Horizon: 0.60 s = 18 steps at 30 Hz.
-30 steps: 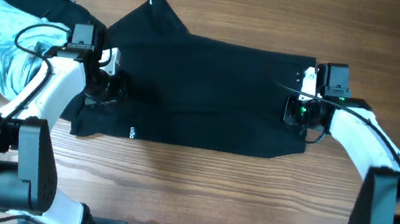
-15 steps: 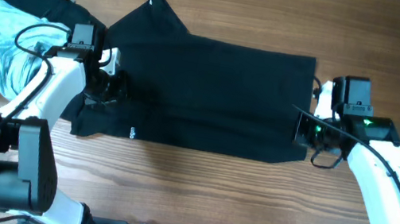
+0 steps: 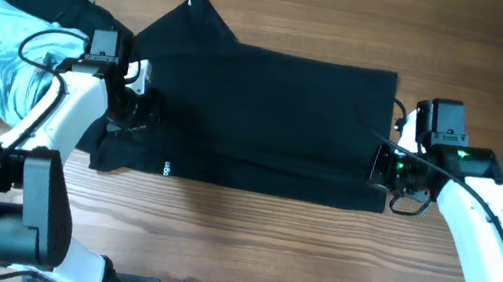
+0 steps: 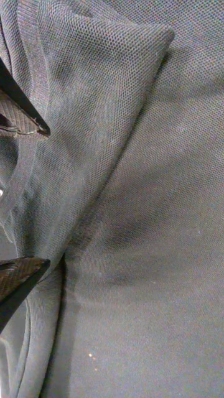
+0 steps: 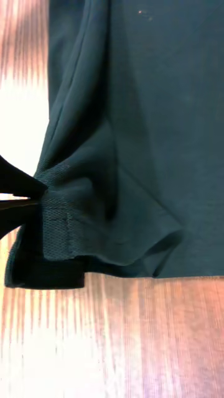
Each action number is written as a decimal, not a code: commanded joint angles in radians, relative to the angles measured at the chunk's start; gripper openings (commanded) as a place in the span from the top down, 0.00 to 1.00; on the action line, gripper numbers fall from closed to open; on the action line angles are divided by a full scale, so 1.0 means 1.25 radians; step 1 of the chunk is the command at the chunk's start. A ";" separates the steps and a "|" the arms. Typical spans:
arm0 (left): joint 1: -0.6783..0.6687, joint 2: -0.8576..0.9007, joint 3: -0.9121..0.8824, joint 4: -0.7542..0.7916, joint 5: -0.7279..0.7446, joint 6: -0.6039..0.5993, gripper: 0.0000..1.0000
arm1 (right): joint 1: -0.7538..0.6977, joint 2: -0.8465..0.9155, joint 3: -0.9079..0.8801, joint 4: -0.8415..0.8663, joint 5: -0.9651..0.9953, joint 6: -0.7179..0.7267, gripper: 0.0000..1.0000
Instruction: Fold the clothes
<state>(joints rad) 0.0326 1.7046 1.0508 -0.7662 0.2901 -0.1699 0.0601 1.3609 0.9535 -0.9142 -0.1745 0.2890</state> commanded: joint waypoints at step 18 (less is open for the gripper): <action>-0.004 0.000 -0.005 0.006 0.003 0.005 0.36 | -0.067 0.124 -0.003 0.035 0.105 0.038 0.36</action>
<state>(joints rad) 0.0326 1.7046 1.0508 -0.7609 0.2897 -0.1699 -0.0132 1.5219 0.9546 -0.8047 -0.0669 0.3328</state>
